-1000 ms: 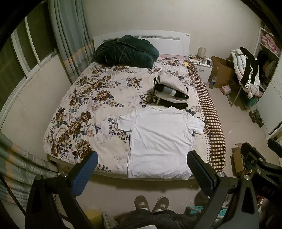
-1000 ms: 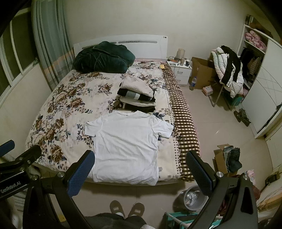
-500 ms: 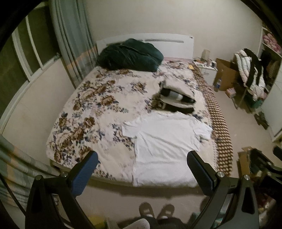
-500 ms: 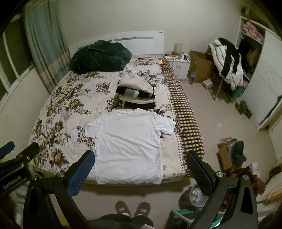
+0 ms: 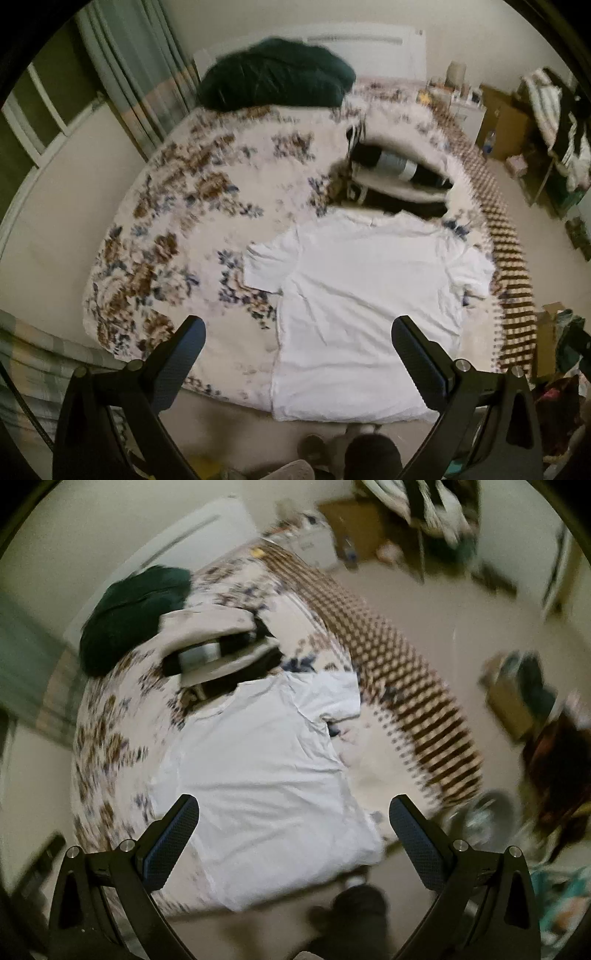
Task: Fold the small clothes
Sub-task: 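Lower both grippers toward the white T-shirt lying flat on the bed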
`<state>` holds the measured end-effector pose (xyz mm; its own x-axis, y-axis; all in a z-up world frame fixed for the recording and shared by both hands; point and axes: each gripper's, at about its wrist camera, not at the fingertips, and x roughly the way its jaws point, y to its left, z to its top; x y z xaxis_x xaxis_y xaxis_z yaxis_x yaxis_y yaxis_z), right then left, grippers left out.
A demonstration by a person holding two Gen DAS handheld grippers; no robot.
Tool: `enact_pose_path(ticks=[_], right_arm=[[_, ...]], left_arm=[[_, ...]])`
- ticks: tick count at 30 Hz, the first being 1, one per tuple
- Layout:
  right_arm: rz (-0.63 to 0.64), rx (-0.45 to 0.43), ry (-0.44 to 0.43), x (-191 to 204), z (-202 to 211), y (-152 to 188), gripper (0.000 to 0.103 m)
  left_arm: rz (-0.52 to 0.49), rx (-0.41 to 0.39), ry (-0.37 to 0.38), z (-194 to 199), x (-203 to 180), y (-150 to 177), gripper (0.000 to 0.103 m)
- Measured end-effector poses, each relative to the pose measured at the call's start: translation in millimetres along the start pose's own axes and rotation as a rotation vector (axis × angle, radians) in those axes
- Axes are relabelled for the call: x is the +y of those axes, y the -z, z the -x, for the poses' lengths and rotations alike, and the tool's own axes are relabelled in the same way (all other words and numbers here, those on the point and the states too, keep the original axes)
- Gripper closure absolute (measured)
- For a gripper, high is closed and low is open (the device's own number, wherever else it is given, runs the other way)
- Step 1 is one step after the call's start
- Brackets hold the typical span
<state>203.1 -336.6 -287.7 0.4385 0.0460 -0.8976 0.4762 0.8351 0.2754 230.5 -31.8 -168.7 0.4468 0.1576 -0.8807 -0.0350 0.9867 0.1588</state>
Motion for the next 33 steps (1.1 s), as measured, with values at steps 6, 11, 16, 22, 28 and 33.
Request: enact_pose_path(ticks=[6, 11, 16, 22, 28, 33], right_arm=[[-0.265, 0.072, -0.130, -91, -195, -56, 0.000], [-0.492, 0.082, -0.189, -154, -342, -72, 0.000], [-0.711, 0.080, -0.244, -188, -445, -58, 0.002], [-0.915, -0.069, -0.319, -195, -489, -46, 0.008], [-0.873, -0.115, -0.269, -169, -512, -64, 0.071], [-0.780, -0.138, -0.165, -138, -508, -93, 0.089]], left_arm=[[0.004, 0.116, -0.044, -117, -52, -3, 0.000], [0.017, 0.245, -0.050, -235, -91, 6, 0.000], [0.021, 0.326, -0.049, -321, -120, 17, 0.000], [0.014, 0.352, -0.026, -372, -146, 19, 0.000], [0.050, 0.361, 0.010, -379, -151, 20, 0.000], [0.055, 0.354, 0.034, -368, -147, 23, 0.000]])
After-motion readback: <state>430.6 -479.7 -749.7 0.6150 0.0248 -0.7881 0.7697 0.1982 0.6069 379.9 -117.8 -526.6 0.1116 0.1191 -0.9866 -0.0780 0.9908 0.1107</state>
